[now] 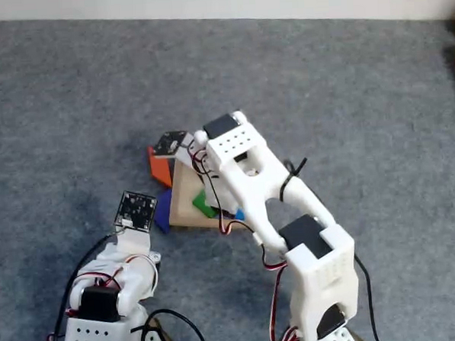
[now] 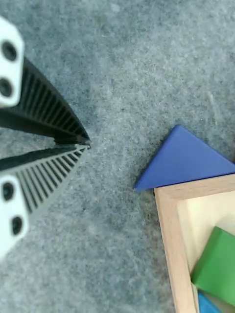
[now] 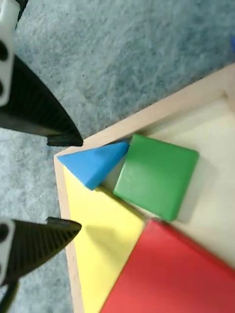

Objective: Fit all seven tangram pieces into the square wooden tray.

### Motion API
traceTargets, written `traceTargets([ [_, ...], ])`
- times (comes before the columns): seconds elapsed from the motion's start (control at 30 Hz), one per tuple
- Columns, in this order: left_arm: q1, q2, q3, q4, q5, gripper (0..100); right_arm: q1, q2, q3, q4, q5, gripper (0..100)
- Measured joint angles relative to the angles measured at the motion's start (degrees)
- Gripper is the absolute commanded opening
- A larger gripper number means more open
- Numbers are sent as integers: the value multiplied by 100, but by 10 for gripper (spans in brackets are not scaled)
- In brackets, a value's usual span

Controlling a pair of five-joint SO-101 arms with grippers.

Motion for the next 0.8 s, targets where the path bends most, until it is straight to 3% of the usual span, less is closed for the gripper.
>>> traceTargets([
  [0.17,0,0,0,0,0,7,53,0,-70,0,0,2],
  [0.47,0,0,0,0,0,7,527,0,-97,70,-26,5],
  [0.6,0,0,0,0,0,7,949,0,-589,-334,-730,9],
  [0.8,0,0,0,0,0,7,1319,0,-949,-1811,-2453,11],
])
